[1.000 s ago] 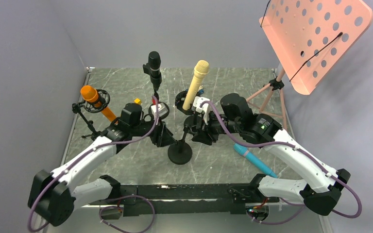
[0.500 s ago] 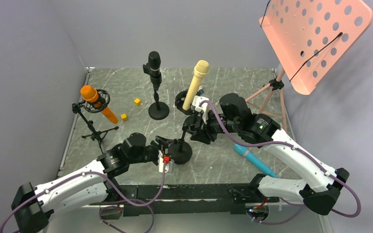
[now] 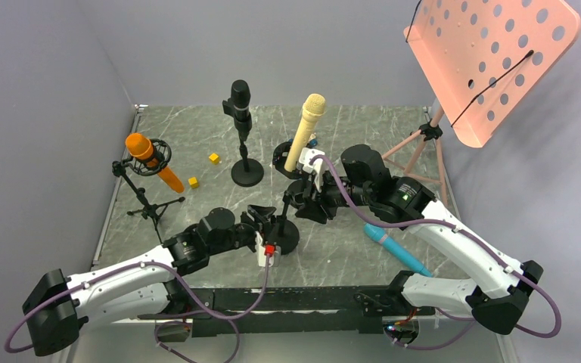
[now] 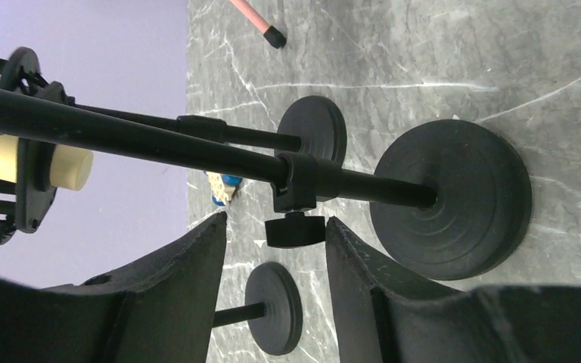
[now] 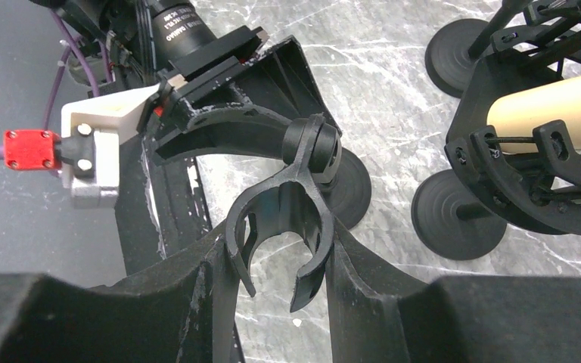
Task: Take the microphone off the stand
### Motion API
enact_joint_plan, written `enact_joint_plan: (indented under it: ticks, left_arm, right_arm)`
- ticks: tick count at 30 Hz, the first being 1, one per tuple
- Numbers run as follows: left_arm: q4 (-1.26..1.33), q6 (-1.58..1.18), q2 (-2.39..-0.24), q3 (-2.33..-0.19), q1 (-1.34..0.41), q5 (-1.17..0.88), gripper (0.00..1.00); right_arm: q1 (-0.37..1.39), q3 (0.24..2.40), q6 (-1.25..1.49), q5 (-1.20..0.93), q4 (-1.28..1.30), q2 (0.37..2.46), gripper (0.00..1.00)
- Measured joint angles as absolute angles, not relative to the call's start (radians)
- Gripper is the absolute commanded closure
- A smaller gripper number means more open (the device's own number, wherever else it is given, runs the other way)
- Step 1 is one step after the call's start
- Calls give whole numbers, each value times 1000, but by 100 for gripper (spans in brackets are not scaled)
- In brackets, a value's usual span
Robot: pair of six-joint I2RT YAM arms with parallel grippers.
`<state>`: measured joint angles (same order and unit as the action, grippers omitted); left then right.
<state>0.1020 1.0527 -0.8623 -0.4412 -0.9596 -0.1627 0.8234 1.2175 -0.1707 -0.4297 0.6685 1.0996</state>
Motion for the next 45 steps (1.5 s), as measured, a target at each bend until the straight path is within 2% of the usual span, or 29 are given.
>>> enact_joint_plan:
  ticks: [5,6,11,13,16,18,23,26,31,32,34,35,39,43,44,45]
  left_arm:
    - [116,1061,-910,-441,-963,-115,45]
    - [116,1063,-919,-441,-963,-108,49]
    - [112,1068,-930,-440,-964,-97,90]
    - [106,1048,-939,-447,-963,-88,100]
    - [-20,937,-966,-542,-926,-118,100]
    - [-142,810,-1003,-642,-862,-212,100]
    - [-355,456,-1113,-823,-642,-579,100]
    - [-373,242,-1187,-848,-583,-751,100]
    - [-241,-94,-1244,-769,-540,-928,100]
    - [-214,-152,-1254,-754,-525,-956,90]
    - [-184,-240,-1262,-739,-499,-984,58]
    - [-183,-254,-1261,-739,-491,-984,48]
    - [-282,-173,-1229,-793,-480,-944,32]
    - [-365,74,-1097,-846,-540,-818,27]
    - [-368,155,-1040,-839,-590,-749,20]
    - [-363,235,-984,-826,-650,-687,4]
  right_arm:
    - [823,1217,-170,-429,665,1101,97]
    - [823,1217,-170,-429,665,1101,96]
    - [823,1217,-170,-428,665,1101,97]
    - [823,1217,-171,-427,664,1101,97]
    - [822,1217,-177,-416,664,1101,97]
    - [820,1217,-187,-417,658,1100,97]
    - [819,1217,-203,-412,652,1097,97]
    - [819,1217,-202,-421,672,1086,98]
    - [820,1216,-197,-445,707,1073,98]
    - [820,1216,-197,-448,710,1073,98]
    - [820,1215,-198,-449,711,1073,98]
    - [820,1214,-199,-447,709,1071,98]
    - [819,1203,-202,-433,704,1063,98]
    - [819,1199,-203,-424,703,1056,98]
    - [819,1199,-203,-424,703,1055,98]
    - [819,1198,-202,-423,703,1053,98]
